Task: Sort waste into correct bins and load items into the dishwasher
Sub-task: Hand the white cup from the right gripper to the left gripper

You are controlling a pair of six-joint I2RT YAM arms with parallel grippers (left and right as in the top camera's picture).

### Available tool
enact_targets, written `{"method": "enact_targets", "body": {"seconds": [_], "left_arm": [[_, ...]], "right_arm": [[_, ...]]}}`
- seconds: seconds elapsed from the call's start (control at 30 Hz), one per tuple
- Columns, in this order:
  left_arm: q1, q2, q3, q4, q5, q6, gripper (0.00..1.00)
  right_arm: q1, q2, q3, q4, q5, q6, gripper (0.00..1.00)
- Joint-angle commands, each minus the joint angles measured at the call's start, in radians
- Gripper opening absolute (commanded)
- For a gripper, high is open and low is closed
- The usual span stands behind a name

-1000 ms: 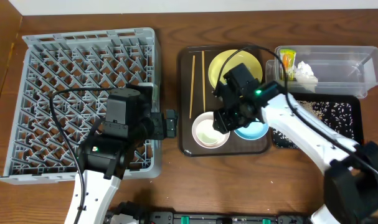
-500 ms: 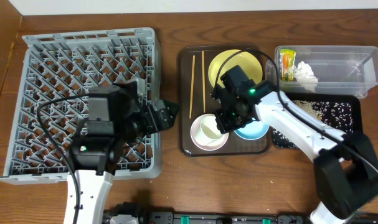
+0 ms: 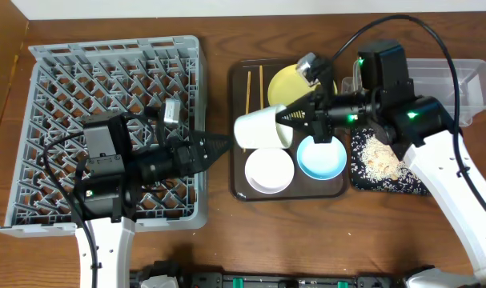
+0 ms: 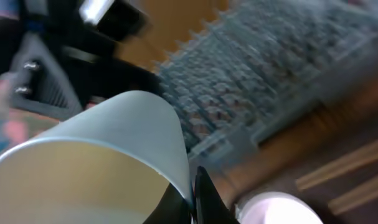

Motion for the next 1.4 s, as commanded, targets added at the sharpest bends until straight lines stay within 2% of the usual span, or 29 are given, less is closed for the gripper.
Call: {"method": "enact_targets", "body": {"seconds": [0.0, 0.13, 0.3, 0.67, 0.93, 1.37], "left_arm": [[0.002, 0.000, 0.018, 0.005, 0.194, -0.005, 0.99], [0.002, 0.000, 0.019, 0.075, 0.322, -0.012, 0.98], [0.002, -0.004, 0.019, 0.099, 0.321, -0.013, 0.98], [0.002, -0.004, 0.018, 0.098, 0.310, -0.005, 0.98], [0.002, -0.004, 0.018, 0.095, 0.309, -0.005, 0.98], [0.002, -0.004, 0.018, 0.095, 0.286, -0.005, 0.99]], "right_arm": [[0.003, 0.039, 0.005, 0.071, -0.238, 0.027, 0.01], [0.004, 0.079, 0.005, 0.122, -0.237, 0.095, 0.01], [0.044, 0.121, 0.005, 0.135, -0.260, 0.109, 0.01], [0.140, 0.124, 0.005, 0.274, -0.265, 0.157, 0.01], [0.104, 0.124, 0.005, 0.329, -0.366, 0.192, 0.01], [0.059, 0.124, 0.005, 0.402, -0.375, 0.263, 0.01]]}}
